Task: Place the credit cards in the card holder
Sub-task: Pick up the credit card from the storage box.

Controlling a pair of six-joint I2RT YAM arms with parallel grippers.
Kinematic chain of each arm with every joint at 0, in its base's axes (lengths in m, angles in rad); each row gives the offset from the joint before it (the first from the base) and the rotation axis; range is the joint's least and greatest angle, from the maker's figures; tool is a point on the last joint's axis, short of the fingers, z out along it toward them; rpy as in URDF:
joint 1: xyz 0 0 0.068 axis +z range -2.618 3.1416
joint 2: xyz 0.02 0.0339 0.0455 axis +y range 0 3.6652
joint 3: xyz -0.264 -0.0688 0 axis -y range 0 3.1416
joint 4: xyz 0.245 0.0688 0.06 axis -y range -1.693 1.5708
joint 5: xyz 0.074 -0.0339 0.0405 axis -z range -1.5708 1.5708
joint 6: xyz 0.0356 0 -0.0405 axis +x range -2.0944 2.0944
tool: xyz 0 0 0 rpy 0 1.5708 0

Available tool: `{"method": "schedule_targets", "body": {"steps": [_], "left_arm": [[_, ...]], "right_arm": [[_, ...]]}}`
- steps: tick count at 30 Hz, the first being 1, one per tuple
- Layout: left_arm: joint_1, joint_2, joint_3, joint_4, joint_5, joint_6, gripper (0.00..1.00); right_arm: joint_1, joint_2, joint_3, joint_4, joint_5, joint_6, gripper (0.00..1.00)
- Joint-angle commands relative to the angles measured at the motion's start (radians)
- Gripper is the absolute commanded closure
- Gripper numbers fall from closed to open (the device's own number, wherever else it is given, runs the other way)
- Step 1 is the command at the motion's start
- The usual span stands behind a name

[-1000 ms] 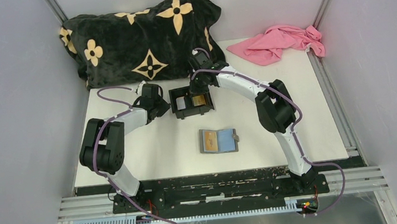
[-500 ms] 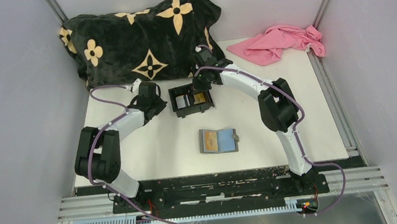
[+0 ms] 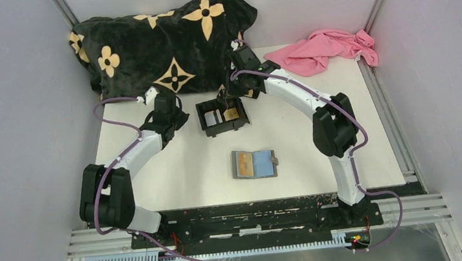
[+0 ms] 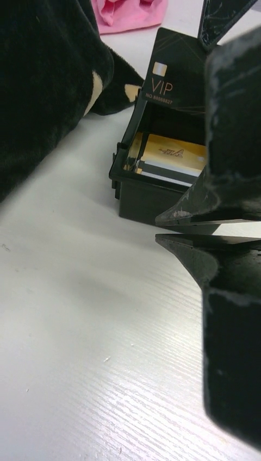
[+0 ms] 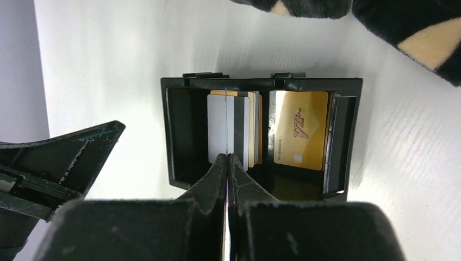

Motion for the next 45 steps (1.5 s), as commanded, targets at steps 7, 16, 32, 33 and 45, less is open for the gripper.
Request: {"method": "schedule_targets", "body": {"steps": [7,16,32,33,45], "left_arm": [[0.007,-0.125,-0.029,0.124,0.202,-0.007,0.78],[0.007,-0.140,-0.118,0.321,0.498,-0.141,0.76],[0.004,-0.208,-0.253,0.473,0.704,-0.235,0.60],[0.004,-0.210,-0.255,0.470,0.709,-0.235,0.59],[0.004,-0.209,-0.287,0.517,0.763,-0.256,0.52]], "right_arm": [[-0.016,-0.207,-0.092,0.057,-0.042,0.014,0.99],[-0.047,-0.441,-0.433,0.275,-0.224,0.186,0.99],[-0.053,-0.562,-0.651,0.438,-0.295,0.298,0.99],[-0.053,-0.564,-0.653,0.440,-0.295,0.298,0.99],[-0.053,-0.550,-0.692,0.517,-0.334,0.356,0.99]]}}
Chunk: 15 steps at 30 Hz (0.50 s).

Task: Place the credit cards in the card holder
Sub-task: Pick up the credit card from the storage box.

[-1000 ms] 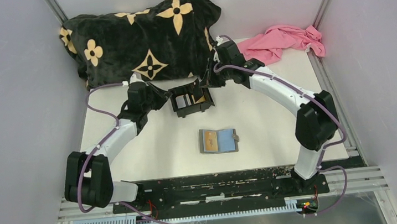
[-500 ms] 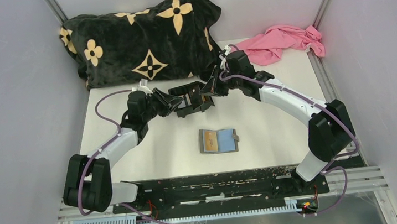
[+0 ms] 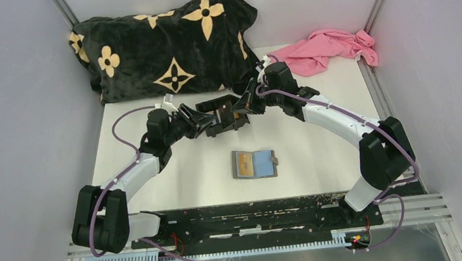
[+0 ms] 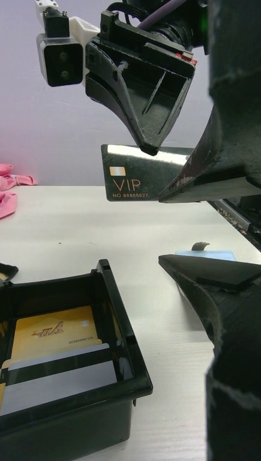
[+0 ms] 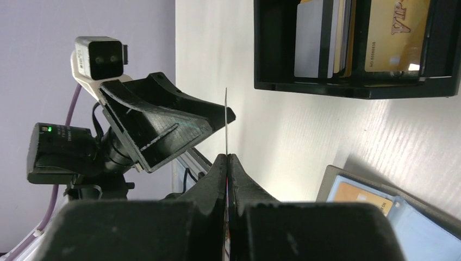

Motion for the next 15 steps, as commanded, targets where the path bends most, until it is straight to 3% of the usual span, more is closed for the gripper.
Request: {"method": "schedule_targets", "body": {"steps": [1,15], "left_arm": [[0.001,-0.015,-0.014,0.086,0.051,-0.050,0.52],[0.001,0.007,-0.034,0.205,0.084,-0.109,0.52]], "right_arm": [[-0.004,-0.027,-0.008,0.099,-0.038,0.043,0.99],[-0.004,0.018,-0.023,0.158,-0.088,0.099,0.99]]}}
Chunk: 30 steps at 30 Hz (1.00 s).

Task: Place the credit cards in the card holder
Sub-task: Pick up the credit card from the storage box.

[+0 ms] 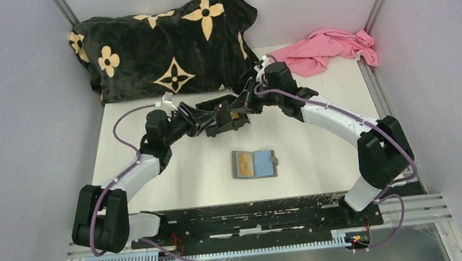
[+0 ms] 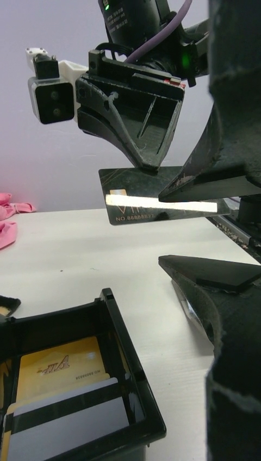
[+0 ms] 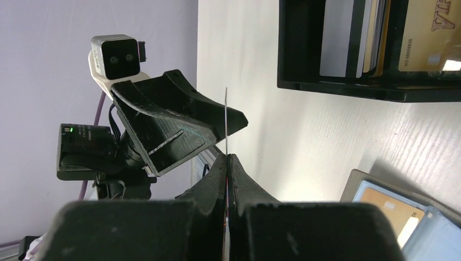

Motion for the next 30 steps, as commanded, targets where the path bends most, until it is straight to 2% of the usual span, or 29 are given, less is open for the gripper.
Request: {"method": "schedule_targets", "body": {"steps": [1,15,19,25,27,30], "left_arm": [[0.001,0.009,-0.011,0.102,0.044,-0.063,0.52],[0.001,0.062,-0.040,0.248,0.106,-0.129,0.55],[0.000,0.068,-0.043,0.264,0.114,-0.131,0.65],[0.000,0.085,-0.045,0.277,0.122,-0.129,0.89],[0.001,0.090,-0.044,0.278,0.123,-0.125,0.94],[0.001,0.092,-0.038,0.260,0.127,-0.108,0.97]], "right_arm": [[-0.004,0.015,-0.009,0.085,-0.037,0.039,0.99],[-0.003,0.069,-0.032,0.189,-0.102,0.122,0.99],[-0.002,0.078,-0.039,0.202,-0.109,0.133,0.99],[-0.004,0.088,-0.030,0.193,-0.118,0.129,0.99],[-0.004,0.093,-0.021,0.167,-0.123,0.119,0.93],[-0.009,0.092,-0.010,0.122,-0.115,0.092,0.73]]}}
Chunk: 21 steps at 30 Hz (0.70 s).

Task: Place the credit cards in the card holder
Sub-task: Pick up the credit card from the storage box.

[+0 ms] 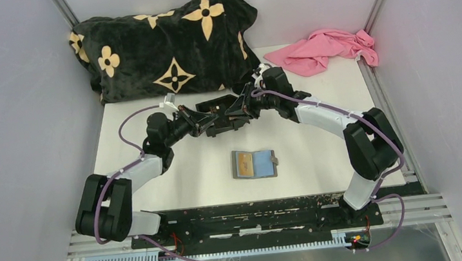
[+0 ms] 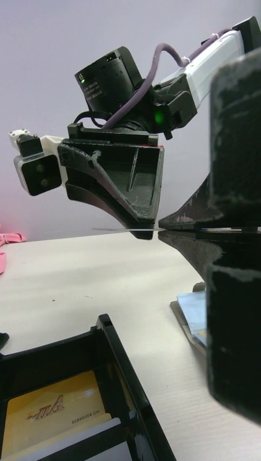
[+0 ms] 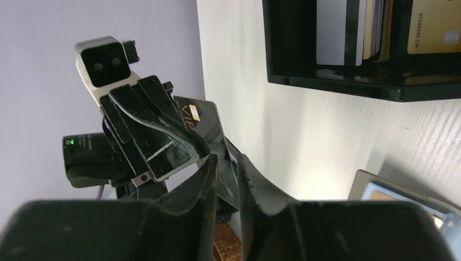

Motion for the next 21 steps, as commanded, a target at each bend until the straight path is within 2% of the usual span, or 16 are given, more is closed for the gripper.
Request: {"method": "schedule_targets", "body": {"steps": [1,5,14,16,21], "left_arm": [[-0.006,0.013,0.015,0.004,0.039,0.020,0.97],[-0.005,-0.009,0.034,-0.111,0.024,0.096,0.97],[-0.034,-0.114,0.018,-0.291,-0.038,0.198,0.97],[-0.079,-0.149,0.008,-0.326,-0.069,0.210,0.97],[-0.278,-0.210,-0.005,-0.418,-0.233,0.237,0.97]], "right_arm": [[0.000,-0.009,0.032,-0.026,-0.020,-0.036,0.69],[-0.016,-0.039,0.054,-0.131,0.024,-0.113,0.57],[-0.033,-0.151,0.051,-0.366,0.234,-0.303,0.52],[-0.032,-0.190,0.037,-0.417,0.322,-0.355,0.52],[-0.032,-0.279,-0.022,-0.509,0.479,-0.478,0.54]]}}
